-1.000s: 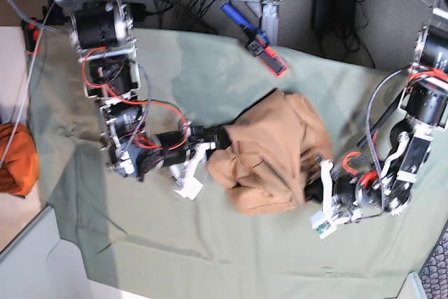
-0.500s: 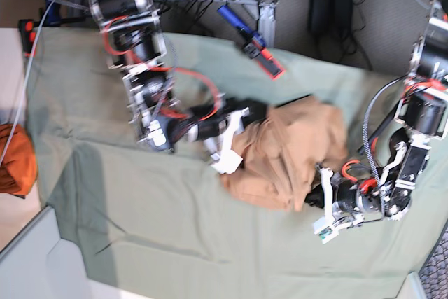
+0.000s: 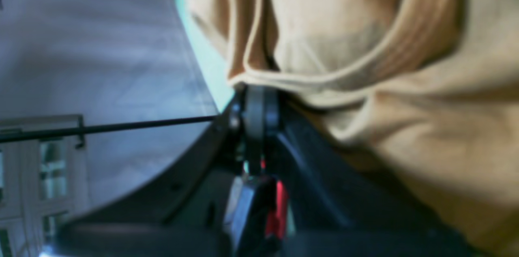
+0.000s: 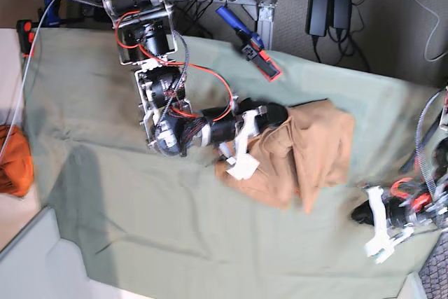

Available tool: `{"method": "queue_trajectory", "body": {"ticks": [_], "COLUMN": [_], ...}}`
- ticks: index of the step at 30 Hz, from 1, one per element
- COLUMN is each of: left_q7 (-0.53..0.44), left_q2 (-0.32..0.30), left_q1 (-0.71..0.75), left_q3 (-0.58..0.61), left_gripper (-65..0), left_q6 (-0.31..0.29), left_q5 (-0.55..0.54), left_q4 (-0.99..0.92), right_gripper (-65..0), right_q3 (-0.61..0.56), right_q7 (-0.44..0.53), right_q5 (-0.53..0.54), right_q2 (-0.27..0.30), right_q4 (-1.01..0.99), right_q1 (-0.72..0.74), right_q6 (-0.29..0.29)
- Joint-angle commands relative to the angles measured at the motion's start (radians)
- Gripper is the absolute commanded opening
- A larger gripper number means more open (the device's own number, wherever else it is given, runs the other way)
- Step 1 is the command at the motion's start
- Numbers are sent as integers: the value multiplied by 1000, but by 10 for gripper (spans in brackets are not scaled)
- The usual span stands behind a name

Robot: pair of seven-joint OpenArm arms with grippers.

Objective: Fold the T-shirt properly
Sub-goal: 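Squeeze the bundle between both grippers to square its sides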

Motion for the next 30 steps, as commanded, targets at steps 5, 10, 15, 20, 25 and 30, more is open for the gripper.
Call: {"method": "queue_trajectory", "body": {"ticks": [5, 10, 15, 20, 25, 30], "left_q7": [57, 54, 61, -9, -94, -89], "left_q2": [-40, -12, 64, 129, 143, 130], "left_q1": [21, 109, 164, 200, 199, 200], "left_q3": [-29, -29, -29, -29, -29, -29], "left_gripper": [-650, -650, -650, -650, -650, -650], "left_q6": [1, 1, 1, 1, 1, 1], "left_q5": [-142, -140, -132, 18, 123, 127], "left_q4": [138, 267, 315, 299, 219, 176], "right_gripper": [-650, -650, -650, -650, -650, -650], "right_q3": [44, 125, 146, 145, 145, 145], "right_q7": [10, 15, 37, 87, 182, 325], "right_q5": [27, 27, 26, -15, -162, -391], "right_q2": [21, 21, 6, -68, -137, -134], "right_q4": [45, 48, 26, -16, -78, -146], "right_q1": [48, 129, 188, 191, 191, 191], "right_q6": [121, 121, 121, 122, 122, 121]}}
